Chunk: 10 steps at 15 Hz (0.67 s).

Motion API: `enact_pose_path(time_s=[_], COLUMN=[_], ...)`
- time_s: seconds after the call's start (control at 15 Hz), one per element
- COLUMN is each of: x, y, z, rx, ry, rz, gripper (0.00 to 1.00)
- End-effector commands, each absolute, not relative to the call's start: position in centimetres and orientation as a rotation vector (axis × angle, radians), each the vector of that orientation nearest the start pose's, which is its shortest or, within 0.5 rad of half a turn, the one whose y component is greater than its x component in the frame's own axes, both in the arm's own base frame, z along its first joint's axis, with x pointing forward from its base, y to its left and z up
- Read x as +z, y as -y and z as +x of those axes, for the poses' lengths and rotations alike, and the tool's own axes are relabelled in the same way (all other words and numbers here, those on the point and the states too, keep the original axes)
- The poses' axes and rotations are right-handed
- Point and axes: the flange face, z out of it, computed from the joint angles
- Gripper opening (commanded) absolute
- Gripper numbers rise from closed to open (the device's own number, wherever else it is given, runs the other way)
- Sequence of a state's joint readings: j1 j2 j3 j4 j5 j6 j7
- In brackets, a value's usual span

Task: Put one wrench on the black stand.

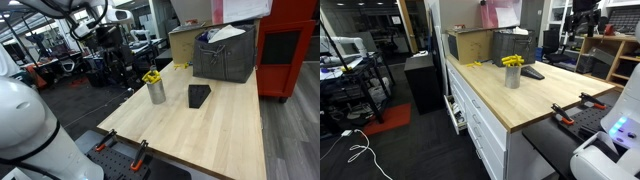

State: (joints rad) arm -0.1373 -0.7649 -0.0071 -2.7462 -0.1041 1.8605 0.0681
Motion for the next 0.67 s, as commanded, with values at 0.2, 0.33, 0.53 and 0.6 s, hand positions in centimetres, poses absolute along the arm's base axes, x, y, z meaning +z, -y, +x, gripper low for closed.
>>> enact_pose_path(time_s=[0.2, 0.33, 0.53, 0.6], x=[45.0, 45.6, 46.4, 46.5], y=[3.4, 2.4, 0.6, 0.1], z=[35.9, 37.6, 39.7, 40.3], rx=[0.218, 0.213, 0.213, 0.209], ry=[-0.276, -0.249, -0.162, -0.134], rz=[-3.230, -3.231, -3.238, -3.246], gripper=[1.00, 1.00, 1.00, 1.00])
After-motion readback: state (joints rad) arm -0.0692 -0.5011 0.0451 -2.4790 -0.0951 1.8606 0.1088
